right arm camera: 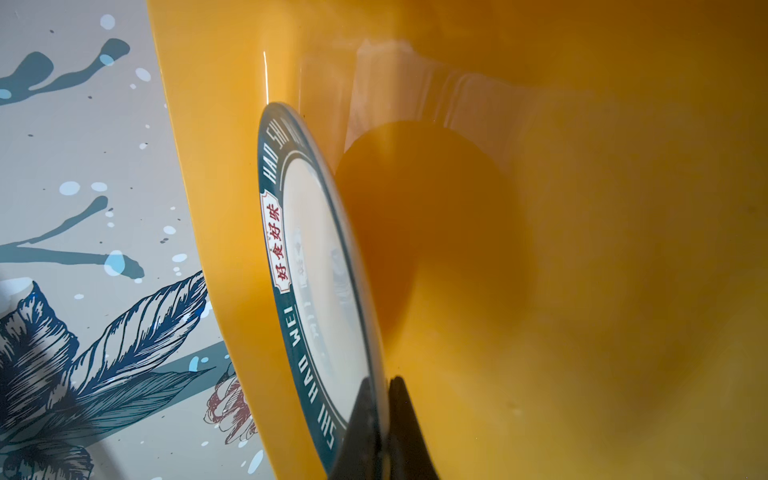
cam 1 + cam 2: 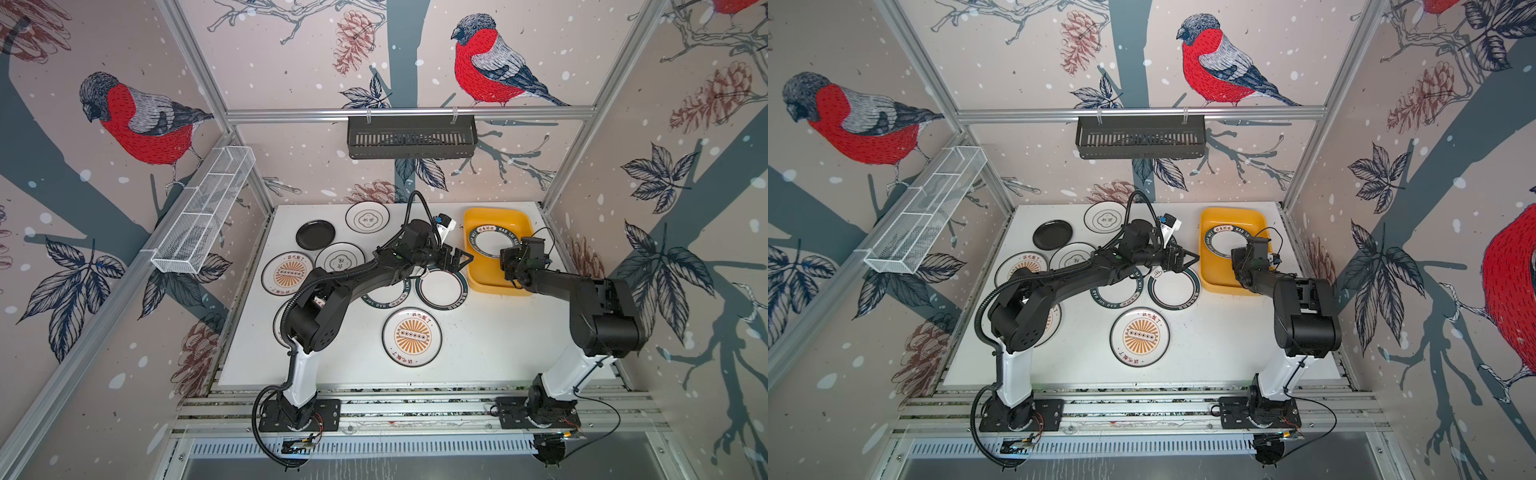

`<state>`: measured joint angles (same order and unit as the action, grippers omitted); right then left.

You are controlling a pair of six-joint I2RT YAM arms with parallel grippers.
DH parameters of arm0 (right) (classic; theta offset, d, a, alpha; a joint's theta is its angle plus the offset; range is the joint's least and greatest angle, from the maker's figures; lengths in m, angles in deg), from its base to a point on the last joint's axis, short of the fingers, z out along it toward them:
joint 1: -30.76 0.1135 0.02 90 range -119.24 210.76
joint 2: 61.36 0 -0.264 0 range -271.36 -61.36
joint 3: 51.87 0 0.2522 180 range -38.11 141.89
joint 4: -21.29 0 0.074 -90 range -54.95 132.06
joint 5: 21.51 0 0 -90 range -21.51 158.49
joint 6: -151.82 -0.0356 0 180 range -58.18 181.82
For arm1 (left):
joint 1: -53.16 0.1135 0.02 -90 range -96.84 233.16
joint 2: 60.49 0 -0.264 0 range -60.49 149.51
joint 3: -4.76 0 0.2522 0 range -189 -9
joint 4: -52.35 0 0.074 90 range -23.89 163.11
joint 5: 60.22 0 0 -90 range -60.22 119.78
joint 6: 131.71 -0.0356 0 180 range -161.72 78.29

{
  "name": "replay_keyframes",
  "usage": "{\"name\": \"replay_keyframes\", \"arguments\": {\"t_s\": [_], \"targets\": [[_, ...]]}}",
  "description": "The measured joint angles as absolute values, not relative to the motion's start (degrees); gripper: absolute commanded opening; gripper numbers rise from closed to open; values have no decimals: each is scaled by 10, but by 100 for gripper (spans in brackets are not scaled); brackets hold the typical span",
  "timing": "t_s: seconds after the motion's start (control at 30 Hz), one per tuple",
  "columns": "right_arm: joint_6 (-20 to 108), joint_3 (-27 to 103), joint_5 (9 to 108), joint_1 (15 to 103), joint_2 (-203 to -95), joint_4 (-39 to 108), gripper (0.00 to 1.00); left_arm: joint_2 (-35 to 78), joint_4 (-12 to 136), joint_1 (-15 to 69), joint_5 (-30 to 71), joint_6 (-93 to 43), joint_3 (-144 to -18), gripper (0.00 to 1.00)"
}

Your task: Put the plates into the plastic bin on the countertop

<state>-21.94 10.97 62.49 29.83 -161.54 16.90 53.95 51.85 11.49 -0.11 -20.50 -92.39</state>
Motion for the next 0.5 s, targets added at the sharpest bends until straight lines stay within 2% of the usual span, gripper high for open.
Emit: {"name": "replay_keyframes", "arguments": {"t_s": [0.2,0.3,0.37,0.5], "targets": [[-219,124,636,301,-1617,206,1,539,523,115,0,-203,-926,96],[-219,131,647,303,-1617,226,4,537,525,115,0,-197,-926,96],[-219,131,649,304,-1617,230,10,531,528,115,0,-197,-923,96],[-217,138,654,304,-1620,234,27,518,529,115,0,-199,-913,96]]}}
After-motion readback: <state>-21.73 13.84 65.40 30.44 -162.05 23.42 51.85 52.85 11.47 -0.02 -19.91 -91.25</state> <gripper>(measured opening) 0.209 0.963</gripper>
